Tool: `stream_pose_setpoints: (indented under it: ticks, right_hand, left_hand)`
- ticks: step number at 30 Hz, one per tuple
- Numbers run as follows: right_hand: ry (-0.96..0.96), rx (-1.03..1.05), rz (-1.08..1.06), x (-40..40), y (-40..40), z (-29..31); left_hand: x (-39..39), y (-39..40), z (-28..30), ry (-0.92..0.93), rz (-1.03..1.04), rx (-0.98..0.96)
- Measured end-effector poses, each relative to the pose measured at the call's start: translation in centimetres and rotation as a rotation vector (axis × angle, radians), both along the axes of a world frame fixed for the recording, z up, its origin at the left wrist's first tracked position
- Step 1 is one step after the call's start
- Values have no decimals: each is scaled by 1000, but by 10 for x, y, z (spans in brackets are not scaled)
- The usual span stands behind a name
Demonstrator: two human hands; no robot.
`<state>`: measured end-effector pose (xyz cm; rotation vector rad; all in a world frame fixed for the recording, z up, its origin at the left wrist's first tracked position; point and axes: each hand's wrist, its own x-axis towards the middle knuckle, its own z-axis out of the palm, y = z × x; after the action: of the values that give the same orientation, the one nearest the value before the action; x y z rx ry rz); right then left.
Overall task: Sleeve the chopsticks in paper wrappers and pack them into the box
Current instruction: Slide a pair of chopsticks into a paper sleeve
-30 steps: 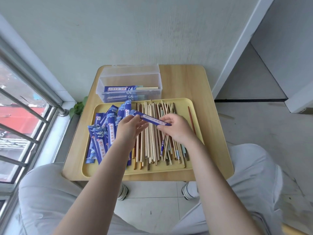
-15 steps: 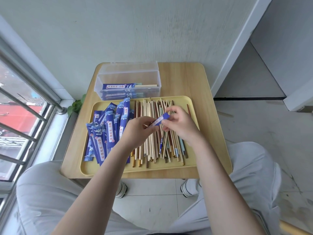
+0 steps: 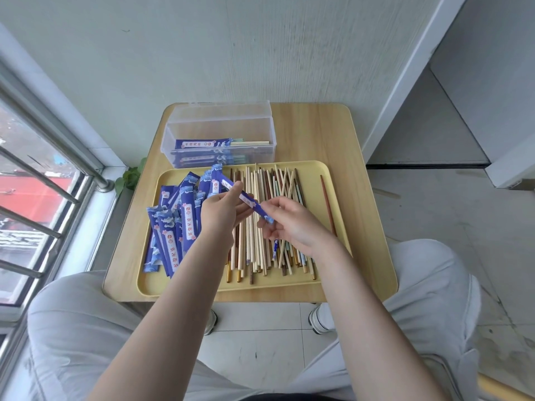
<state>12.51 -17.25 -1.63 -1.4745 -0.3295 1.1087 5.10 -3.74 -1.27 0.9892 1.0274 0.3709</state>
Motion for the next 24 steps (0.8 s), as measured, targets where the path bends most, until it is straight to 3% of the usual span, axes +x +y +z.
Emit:
stream_pose_setpoints:
  ticks: [3,5,7,9,11,13,16,19,24]
  right_hand:
    - [150,25,-90,6,-6,-1]
    - [161,3,-113,12,-12,0]
    - [94,-28,-102,16,-19,2]
    - [-2,-56,-74,18,-23,5]
    - [-88,-100,-57,19,-23,6]
    - [-165,-167,-56,18,-22,7]
    - [-288,-273,-74,17,-23,6]
    - [-425,-395,-168,24,-33,-2]
    - [-739,-718,-101,31,-42,-25]
  left_hand:
    - [-1,0,-1,166,-79,237]
    - [-7,0,-3,310,-155,674]
    - [-12,0,-3,286,-289,1137]
    - [-10,0,2,248,-597,1326]
    - [-5,-8,11,290,-936,1228]
    - [1,-21,15,366,-1083,1121]
    - [4,-33,10,450,-1100,1165]
    - [3,-32,1,454,-1139,1001]
    - [-1,-24,-14,439,-973,896]
